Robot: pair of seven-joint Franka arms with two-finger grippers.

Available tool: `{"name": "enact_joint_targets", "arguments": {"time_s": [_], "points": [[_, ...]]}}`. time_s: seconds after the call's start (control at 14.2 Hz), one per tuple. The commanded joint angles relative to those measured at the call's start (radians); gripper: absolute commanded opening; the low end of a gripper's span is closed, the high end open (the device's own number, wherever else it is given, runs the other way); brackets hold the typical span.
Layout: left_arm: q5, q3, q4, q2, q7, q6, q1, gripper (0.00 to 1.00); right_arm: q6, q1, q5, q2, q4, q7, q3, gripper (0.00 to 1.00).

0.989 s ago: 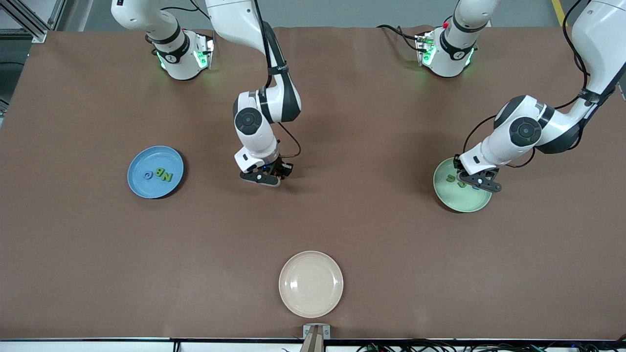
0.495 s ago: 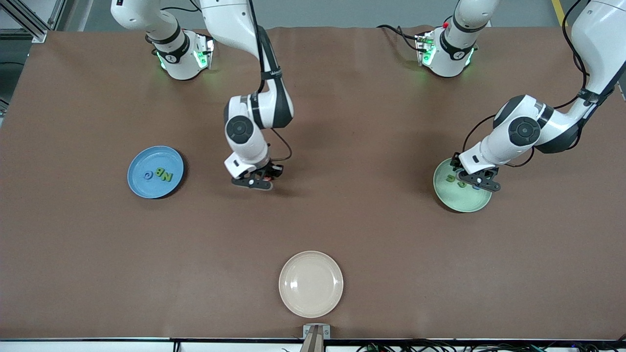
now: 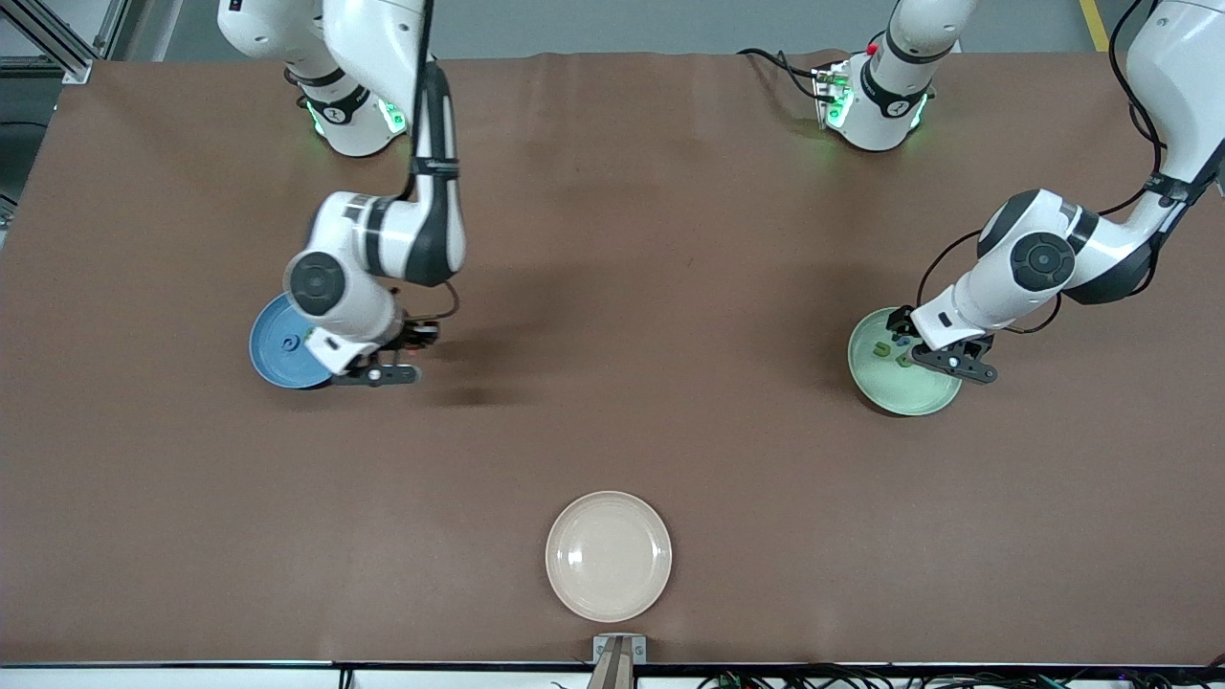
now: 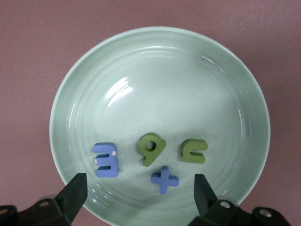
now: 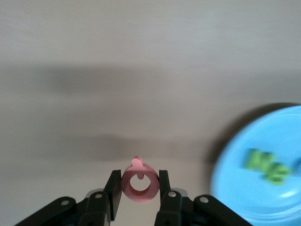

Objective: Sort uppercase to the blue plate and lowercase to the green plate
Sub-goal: 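Place the pink o on the blue plate with the right gripper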

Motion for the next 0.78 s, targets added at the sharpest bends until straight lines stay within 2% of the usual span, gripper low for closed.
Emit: {"name": "enact_joint_targets", "arguments": {"time_s": [0.0, 0.28, 0.35, 0.49, 0.71], "points": [[0.006, -0.015, 0.017, -0.022, 0.005, -0.014, 0.009, 1.0, 0.008, 0.03, -0.005, -0.003, -0.12, -0.21, -0.103, 0.01], [0.004, -0.016, 0.053, -0.012, 0.005, -0.016, 0.006, 1.0, 0.002, 0.032, -0.007, -0.003, -0.194, -0.268, -0.147, 0.04], [0.003, -0.013, 0.062, 0.005, 0.008, -0.016, 0.008, 1.0, -0.001, 0.032, -0.005, -0.003, -0.206, -0.268, -0.155, 0.13], [-0.026, -0.015, 0.092, 0.019, 0.01, -0.037, 0.0, 1.0, -0.018, 0.015, -0.005, -0.003, -0.208, -0.266, -0.157, 1.0], [-0.227, -0.036, 0.149, -0.042, 0.094, -0.092, -0.038, 1.0, -0.018, 0.012, -0.005, -0.003, -0.206, -0.265, -0.157, 1.0]]}}
